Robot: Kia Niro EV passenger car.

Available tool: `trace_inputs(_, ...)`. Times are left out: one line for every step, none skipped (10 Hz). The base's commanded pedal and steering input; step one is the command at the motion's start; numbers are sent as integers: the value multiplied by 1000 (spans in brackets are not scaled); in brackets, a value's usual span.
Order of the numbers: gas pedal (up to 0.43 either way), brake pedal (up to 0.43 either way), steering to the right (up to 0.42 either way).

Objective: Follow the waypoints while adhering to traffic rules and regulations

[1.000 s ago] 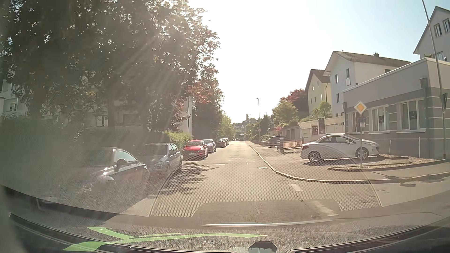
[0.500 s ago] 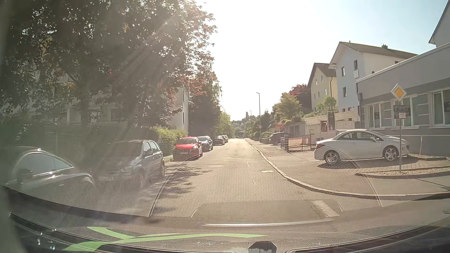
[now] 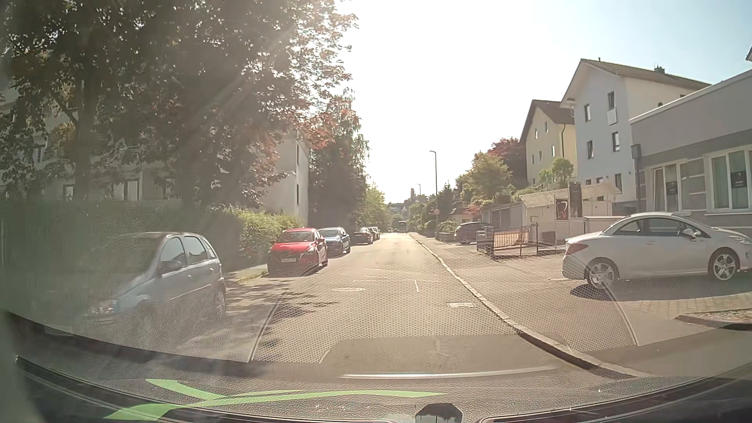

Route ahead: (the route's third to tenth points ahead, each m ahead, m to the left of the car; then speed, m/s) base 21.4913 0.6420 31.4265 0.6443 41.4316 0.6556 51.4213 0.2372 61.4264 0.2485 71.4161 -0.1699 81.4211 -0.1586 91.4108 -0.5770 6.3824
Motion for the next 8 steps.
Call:
trace_inputs(28,0,-2)
trace_inputs(39,0,-2)
trace_inputs(47,0,-2)
trace_inputs(59,0,-3)
trace_inputs(67,0,-5)
trace_inputs(67,0,-6)
trace_inputs(67,0,-6)
trace_inputs(67,0,-6)
